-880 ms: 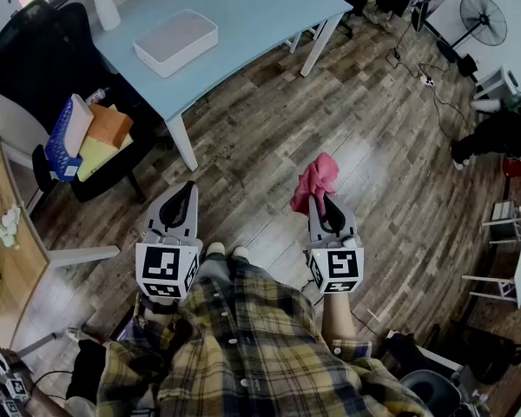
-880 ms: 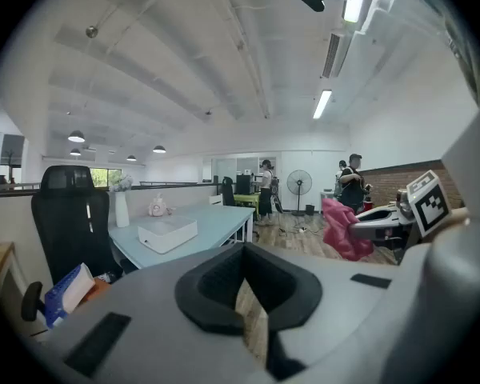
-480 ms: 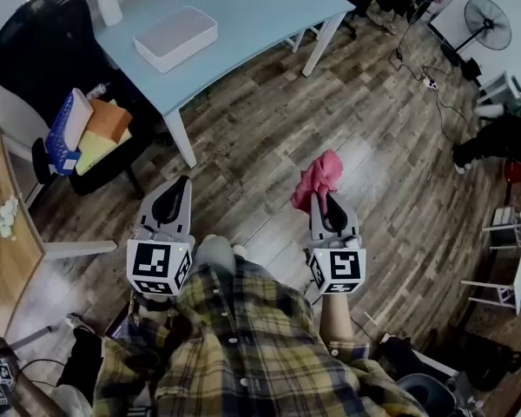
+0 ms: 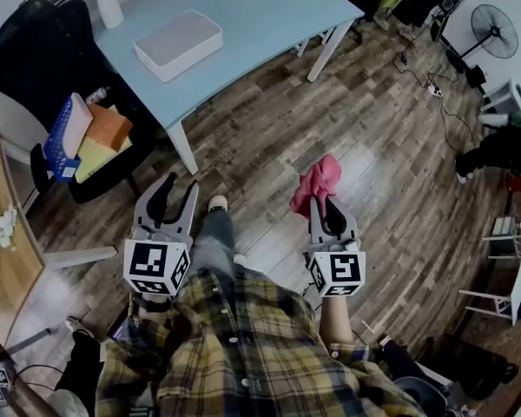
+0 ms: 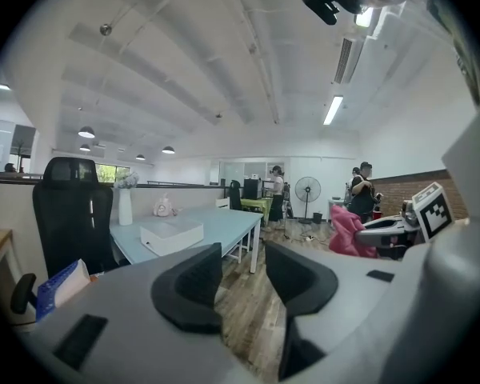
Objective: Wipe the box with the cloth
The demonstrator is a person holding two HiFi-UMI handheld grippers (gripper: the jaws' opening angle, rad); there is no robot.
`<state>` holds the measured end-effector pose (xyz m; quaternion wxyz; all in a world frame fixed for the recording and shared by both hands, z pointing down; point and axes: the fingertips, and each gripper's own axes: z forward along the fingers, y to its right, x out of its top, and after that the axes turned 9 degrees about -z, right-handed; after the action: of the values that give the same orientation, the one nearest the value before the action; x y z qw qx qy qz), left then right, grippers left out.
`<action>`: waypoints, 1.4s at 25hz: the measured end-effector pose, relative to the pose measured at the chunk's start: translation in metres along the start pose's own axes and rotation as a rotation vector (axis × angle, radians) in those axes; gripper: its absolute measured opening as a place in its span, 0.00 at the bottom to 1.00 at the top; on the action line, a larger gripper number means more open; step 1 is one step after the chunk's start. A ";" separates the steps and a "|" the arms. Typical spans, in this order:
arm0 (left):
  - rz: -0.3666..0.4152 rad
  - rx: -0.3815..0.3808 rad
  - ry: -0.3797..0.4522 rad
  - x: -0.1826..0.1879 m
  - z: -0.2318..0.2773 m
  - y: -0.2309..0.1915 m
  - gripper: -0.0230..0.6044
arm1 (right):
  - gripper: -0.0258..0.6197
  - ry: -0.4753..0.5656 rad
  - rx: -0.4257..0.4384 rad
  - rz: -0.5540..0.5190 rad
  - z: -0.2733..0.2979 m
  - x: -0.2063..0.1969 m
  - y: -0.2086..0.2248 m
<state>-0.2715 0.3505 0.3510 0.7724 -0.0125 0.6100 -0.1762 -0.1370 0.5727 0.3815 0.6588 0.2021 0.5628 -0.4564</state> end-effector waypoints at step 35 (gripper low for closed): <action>-0.136 0.123 0.022 0.075 0.189 -0.224 0.36 | 0.12 -0.029 0.143 -0.074 0.318 0.090 -0.006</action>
<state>-0.1352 0.0822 0.3812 0.7514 -0.0044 0.6041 -0.2654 0.0307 0.2882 0.3900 0.6336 0.2208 0.5263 -0.5223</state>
